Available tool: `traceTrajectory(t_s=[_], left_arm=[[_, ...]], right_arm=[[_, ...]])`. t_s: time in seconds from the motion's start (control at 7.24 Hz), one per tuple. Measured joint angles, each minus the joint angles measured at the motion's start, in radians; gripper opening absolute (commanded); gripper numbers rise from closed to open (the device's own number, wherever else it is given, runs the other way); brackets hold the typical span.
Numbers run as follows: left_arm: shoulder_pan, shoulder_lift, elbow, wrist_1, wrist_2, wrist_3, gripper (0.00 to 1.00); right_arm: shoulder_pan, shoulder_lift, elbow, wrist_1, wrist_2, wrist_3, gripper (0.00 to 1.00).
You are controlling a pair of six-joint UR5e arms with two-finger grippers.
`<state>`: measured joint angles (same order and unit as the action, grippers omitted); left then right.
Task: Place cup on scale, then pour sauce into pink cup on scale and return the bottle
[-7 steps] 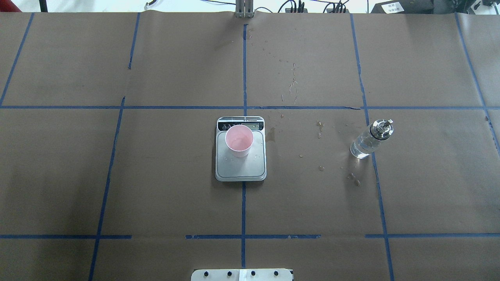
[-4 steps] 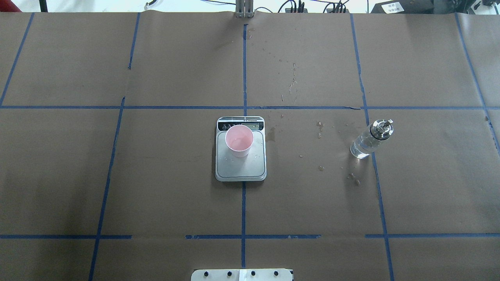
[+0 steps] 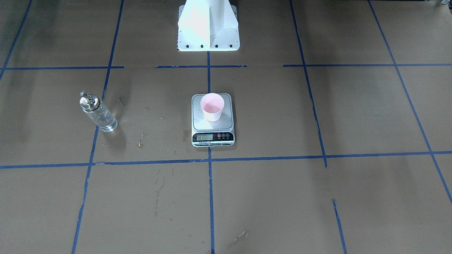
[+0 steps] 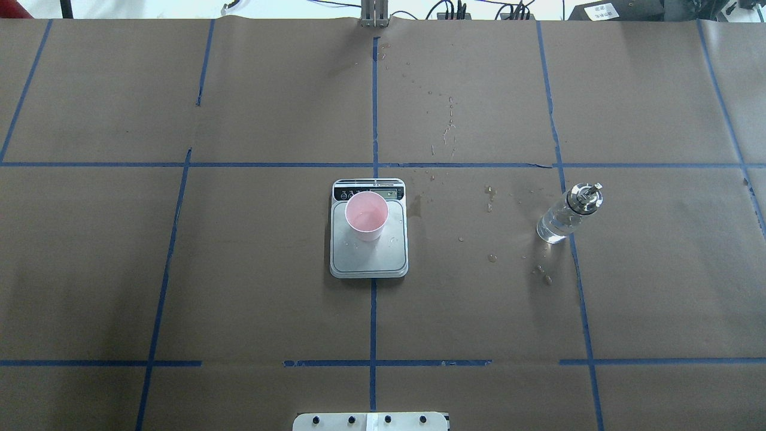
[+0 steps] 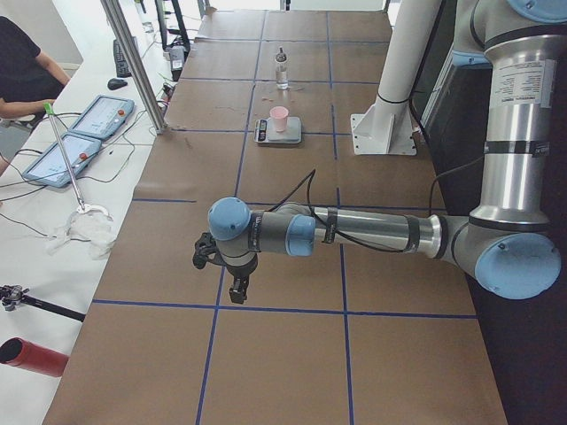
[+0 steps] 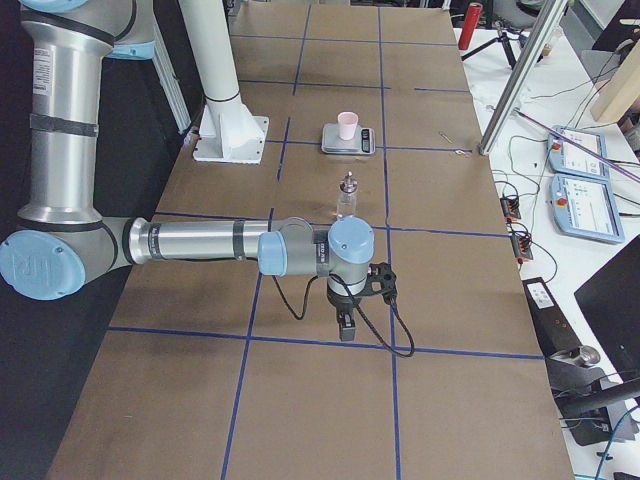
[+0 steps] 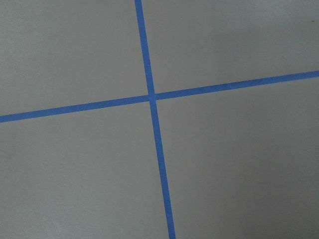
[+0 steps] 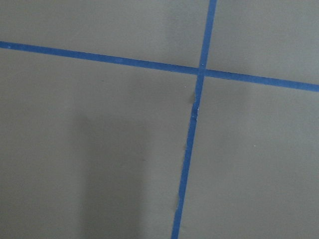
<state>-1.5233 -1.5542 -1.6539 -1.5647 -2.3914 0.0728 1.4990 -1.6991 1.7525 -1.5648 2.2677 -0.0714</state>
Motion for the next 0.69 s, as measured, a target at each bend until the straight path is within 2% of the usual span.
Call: traceTrajectory(t_s=[0.28, 0.69], left_arm=[[0.000, 0.002, 0.010, -0.001, -0.002, 0.001, 1.00], [0.000, 0.003, 0.031, 0.000, 0.002, 0.001, 1.00]], right_arm=[[-0.022, 0.003, 0.007, -0.001, -0.033, -0.017, 1.00], [-0.039, 0.000, 0.029, -0.021, -0.027, -0.100, 1.00]])
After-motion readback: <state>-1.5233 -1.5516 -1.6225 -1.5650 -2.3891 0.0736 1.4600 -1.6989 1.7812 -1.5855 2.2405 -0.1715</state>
